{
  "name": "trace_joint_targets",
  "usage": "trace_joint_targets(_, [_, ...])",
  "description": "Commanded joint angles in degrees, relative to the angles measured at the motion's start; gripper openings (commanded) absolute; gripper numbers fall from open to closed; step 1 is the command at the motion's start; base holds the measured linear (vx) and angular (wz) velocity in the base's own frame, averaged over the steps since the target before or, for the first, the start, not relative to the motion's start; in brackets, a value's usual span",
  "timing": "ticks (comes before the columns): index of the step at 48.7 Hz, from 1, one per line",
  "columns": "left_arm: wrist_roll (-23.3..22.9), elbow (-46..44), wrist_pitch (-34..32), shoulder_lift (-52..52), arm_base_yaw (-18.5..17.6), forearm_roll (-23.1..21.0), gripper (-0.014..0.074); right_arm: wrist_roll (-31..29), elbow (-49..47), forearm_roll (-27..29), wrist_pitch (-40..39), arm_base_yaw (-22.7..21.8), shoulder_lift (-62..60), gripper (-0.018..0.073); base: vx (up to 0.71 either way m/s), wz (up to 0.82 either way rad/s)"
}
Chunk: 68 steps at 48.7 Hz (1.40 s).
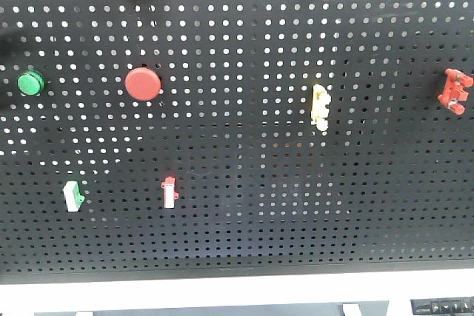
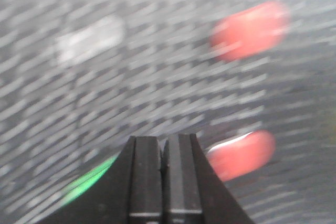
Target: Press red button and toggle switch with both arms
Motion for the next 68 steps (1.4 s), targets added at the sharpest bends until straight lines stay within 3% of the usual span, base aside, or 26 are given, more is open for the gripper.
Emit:
trace_joint_targets(1, [4.1,-5.7,-4.8,3.3,-4.3,-0.8,0.0002,0.0,-2.2,-0.4,-4.3,0.0,-0.1,-0.0003,0.0,0.0])
trace_joint_targets(13, [5.3,-16.3,-4.5,11.7,-5.4,-0.8,0.0002,0.0,-2.2,-0.5,-2.7,0.0,-0.1,-0.0003,0.0,0.0])
trace_joint_targets(23, [5.3,-23.4,-0.1,16.1,-5.1,0.2,0.0002,0.0,-2.2,-0.5,-1.0,0.0,-0.1,-0.0003,0.0,0.0])
trace_joint_targets(41, [4.6,-29.2,2.8,21.8,-0.1,0.5,0.0002,-0.2,-2.2,-0.6,-0.9,0.0,-0.1,-0.0003,0.0,0.0])
trace_joint_targets(60, [2.6,-26.4,12.3,16.1,0.3,-1.2,0.0002,-0.5,-2.2,-1.0,-1.3,0.4,-0.4,-0.0003,0.0,0.0])
trace_joint_targets(68, [2.6,-15.6,8.9,8.9,0.3,-1.2,0.0002,-0.8,-2.3,-8.4,-3.9,7.5,0.1,-0.0003,0.0,0.0])
